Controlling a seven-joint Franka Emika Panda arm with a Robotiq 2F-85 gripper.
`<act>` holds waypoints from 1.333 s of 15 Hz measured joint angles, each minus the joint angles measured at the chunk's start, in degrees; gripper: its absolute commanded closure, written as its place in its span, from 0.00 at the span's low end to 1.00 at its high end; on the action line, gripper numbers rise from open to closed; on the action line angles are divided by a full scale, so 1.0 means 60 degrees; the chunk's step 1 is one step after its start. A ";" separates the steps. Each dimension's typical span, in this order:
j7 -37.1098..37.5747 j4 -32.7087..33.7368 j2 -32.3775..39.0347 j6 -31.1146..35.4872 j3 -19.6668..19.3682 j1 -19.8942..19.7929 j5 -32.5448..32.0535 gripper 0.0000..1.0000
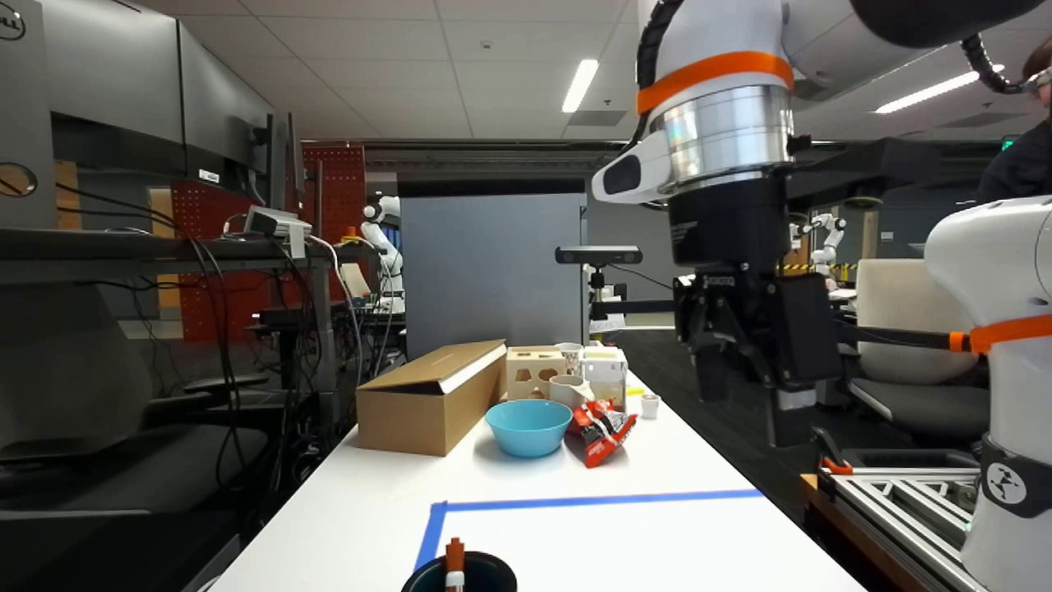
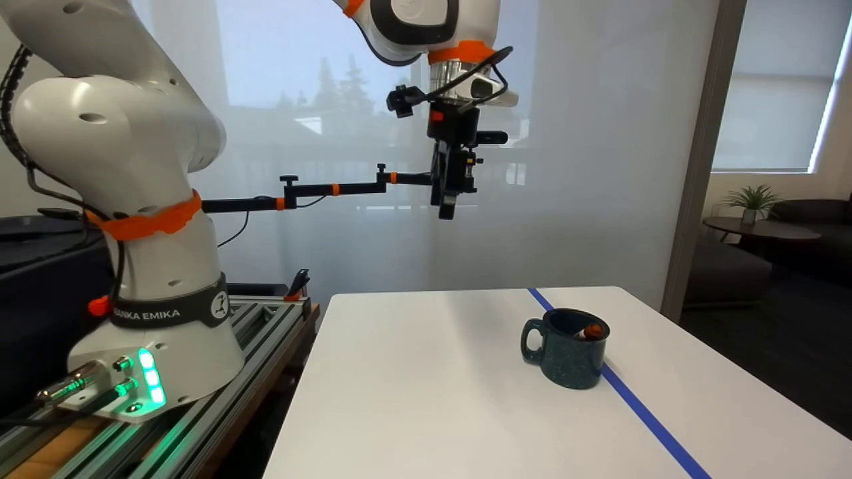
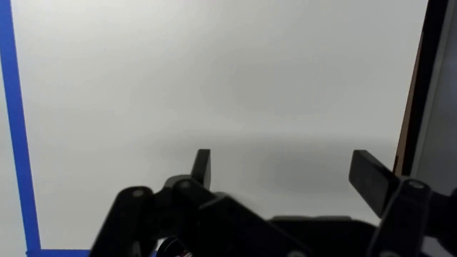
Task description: Remove the marker from the cup and put it on the table
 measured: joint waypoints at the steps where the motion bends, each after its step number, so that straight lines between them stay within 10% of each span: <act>1: 0.0386 0.0026 0.0183 0.0455 0.0026 -0.0018 0.0053 0.00; 11: 0.4837 -0.0555 0.0880 0.4560 0.0864 -0.0629 -0.0002 0.00; 20: 0.9623 -0.0553 0.1547 0.6655 0.2153 -0.2955 -0.2583 0.00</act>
